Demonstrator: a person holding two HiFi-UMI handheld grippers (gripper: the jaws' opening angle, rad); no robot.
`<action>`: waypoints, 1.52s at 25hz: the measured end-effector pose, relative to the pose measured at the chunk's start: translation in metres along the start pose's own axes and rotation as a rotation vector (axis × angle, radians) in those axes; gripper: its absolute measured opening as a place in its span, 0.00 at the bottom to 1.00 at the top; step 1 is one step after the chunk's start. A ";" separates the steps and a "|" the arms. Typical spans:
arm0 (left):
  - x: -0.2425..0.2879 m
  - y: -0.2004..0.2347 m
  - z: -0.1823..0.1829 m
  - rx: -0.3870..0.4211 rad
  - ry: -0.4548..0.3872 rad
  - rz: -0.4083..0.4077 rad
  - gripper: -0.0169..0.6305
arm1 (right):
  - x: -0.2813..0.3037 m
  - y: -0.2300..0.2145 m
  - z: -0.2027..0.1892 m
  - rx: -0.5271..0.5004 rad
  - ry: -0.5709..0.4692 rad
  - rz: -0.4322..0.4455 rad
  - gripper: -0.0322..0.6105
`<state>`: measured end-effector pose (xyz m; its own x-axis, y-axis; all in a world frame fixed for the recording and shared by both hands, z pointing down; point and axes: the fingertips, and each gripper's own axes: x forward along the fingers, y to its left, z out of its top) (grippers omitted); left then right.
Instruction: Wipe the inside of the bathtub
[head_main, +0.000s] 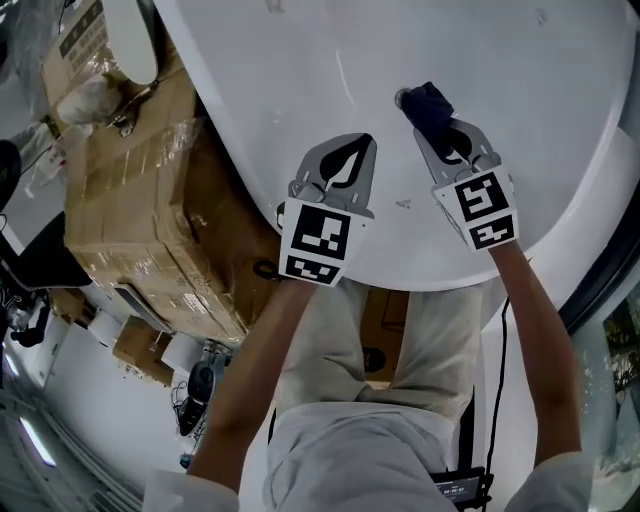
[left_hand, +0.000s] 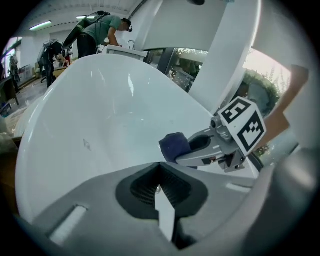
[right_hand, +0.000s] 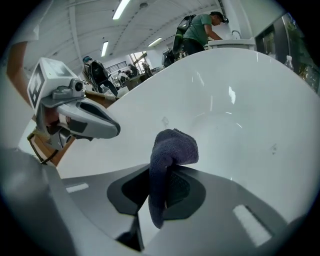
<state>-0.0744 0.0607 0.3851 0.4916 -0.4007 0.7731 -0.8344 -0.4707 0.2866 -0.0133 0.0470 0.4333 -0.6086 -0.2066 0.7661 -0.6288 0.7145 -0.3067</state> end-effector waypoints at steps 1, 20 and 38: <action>0.003 -0.001 0.000 -0.003 0.003 0.003 0.02 | -0.001 -0.002 -0.004 -0.003 0.011 0.002 0.13; 0.074 0.011 -0.051 -0.020 0.083 0.036 0.02 | 0.089 -0.004 -0.094 -0.136 0.166 0.046 0.13; 0.126 0.019 -0.086 -0.035 0.133 -0.010 0.02 | 0.148 -0.017 -0.170 -0.191 0.294 0.125 0.13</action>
<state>-0.0501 0.0687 0.5365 0.4648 -0.2876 0.8374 -0.8388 -0.4458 0.3124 -0.0107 0.1175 0.6481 -0.4924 0.0710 0.8675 -0.4402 0.8395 -0.3186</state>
